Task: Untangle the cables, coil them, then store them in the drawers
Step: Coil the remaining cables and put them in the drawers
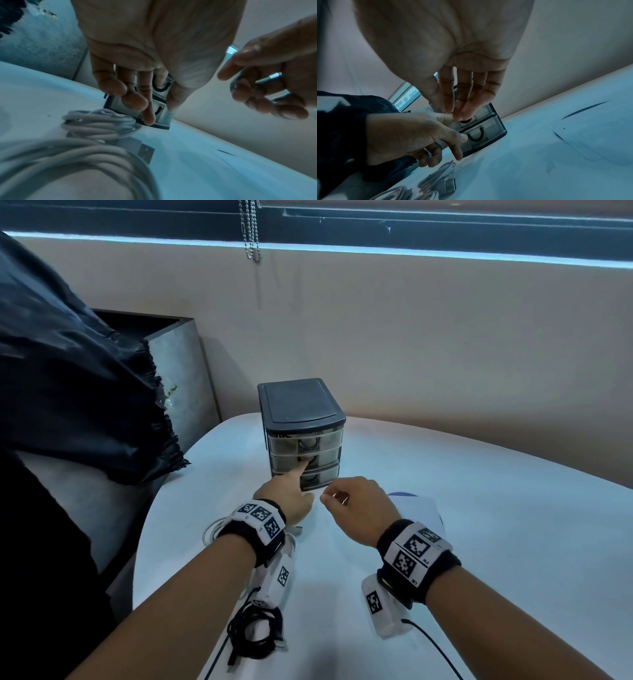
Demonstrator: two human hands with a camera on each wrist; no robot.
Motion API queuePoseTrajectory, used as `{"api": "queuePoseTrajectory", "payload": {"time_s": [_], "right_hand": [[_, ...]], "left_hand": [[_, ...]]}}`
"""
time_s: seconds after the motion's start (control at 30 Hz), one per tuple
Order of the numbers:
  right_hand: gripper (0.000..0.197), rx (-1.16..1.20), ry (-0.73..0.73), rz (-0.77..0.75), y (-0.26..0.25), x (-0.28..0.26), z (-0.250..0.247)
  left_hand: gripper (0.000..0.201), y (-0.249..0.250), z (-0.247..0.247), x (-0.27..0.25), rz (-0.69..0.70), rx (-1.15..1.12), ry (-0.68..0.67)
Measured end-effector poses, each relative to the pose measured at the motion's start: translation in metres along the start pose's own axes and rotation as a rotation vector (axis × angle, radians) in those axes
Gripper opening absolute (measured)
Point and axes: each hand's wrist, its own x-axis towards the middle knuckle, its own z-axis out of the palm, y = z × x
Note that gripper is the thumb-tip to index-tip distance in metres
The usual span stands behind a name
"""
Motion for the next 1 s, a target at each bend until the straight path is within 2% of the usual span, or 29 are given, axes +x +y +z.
{"api": "queuePoseTrajectory", "payload": {"time_s": [0.13,0.3,0.4,0.5,0.6,0.77,0.87,0.93,1.0], "right_hand": [[0.02,-0.026,-0.017,0.009,0.001,-0.001,-0.001],[0.019,-0.044,0.01,0.047,0.005,0.0,-0.009],[0.016,-0.057,0.063,0.06,0.004,-0.003,-0.011],[0.025,-0.063,0.076,0.05,0.004,-0.01,-0.011],[0.035,-0.083,0.015,0.046,0.004,-0.017,-0.008],[0.039,-0.037,-0.006,0.056,0.002,-0.031,0.002],[0.042,0.005,0.01,0.071,-0.001,-0.043,0.008],[0.041,0.087,0.046,0.078,-0.004,-0.055,0.011],[0.036,0.243,0.098,0.099,-0.007,-0.074,0.013]], "left_hand": [[0.077,0.008,0.0,0.004,-0.014,0.118,-0.035],[0.044,0.018,-0.004,-0.005,0.026,0.04,-0.04],[0.032,0.022,-0.002,-0.017,0.052,0.0,-0.018],[0.032,0.022,0.004,-0.034,0.094,-0.043,0.004],[0.031,0.018,0.01,-0.05,0.122,-0.066,0.003],[0.027,0.011,0.016,-0.066,0.14,-0.133,-0.007],[0.038,0.005,0.015,-0.075,0.182,-0.245,-0.05],[0.043,0.003,0.01,-0.084,0.207,-0.32,-0.006],[0.034,0.001,0.002,-0.095,0.199,-0.382,0.076]]}}
